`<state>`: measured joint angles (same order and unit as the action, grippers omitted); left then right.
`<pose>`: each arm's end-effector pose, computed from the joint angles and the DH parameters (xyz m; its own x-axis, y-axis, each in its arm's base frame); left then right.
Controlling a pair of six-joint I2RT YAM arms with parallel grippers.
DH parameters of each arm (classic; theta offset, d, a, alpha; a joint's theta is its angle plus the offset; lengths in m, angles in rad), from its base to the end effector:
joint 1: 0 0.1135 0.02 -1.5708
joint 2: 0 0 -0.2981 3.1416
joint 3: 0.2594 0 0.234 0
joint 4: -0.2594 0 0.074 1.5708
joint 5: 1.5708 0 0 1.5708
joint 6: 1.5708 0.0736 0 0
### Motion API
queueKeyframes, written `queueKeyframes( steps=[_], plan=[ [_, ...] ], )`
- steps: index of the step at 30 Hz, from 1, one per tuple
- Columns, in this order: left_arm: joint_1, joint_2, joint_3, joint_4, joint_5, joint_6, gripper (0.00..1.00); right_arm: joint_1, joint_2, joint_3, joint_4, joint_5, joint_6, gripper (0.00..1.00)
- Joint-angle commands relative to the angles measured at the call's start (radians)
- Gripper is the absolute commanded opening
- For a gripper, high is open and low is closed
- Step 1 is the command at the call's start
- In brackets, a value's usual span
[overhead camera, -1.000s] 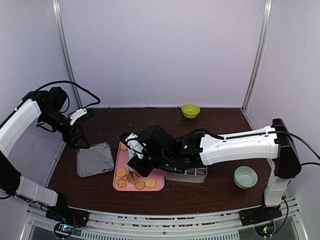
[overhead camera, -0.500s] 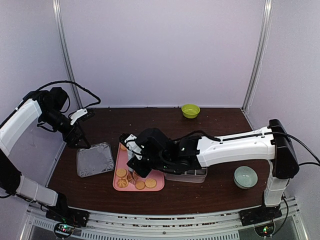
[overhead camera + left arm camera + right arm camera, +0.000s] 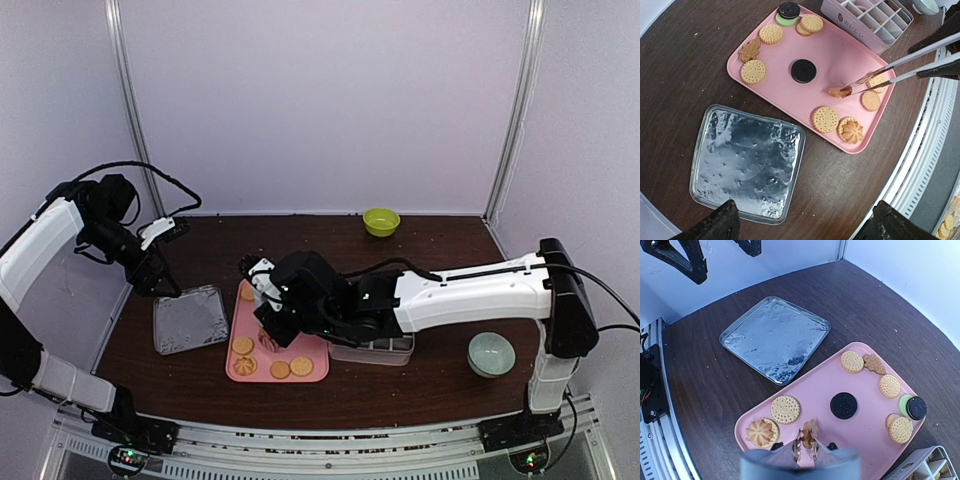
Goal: Pack the cookies
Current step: Place the fake cookies on the plate, then place the fake cookies in the empty pocket of the box.
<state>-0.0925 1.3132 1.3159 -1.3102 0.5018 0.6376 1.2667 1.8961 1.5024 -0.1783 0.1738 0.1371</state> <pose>0.2020 -0.0543 0.3286 -0.6501 0.5844 -0.4856 0.7375 0.6391 -0.2183 0.1530 0.4449 0.2853 -0.2831 -0.4524 -0.8457 -0.8656 0.5002 0.0222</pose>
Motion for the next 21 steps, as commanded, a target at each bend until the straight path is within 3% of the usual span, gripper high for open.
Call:
queueKeyframes(
  steps=[1,5,21],
  plan=[
    [0.008,0.001,0.013,-0.001,0.022,0.007,0.94,0.002,-0.031,0.037,0.0,0.064,0.001,0.06],
    [0.007,0.002,0.011,-0.002,0.017,0.009,0.94,-0.028,-0.1,0.019,-0.01,0.078,-0.002,0.0],
    [0.01,0.077,0.015,0.027,0.021,0.013,0.94,-0.108,-0.531,-0.349,-0.086,0.097,0.096,0.0]
  ],
)
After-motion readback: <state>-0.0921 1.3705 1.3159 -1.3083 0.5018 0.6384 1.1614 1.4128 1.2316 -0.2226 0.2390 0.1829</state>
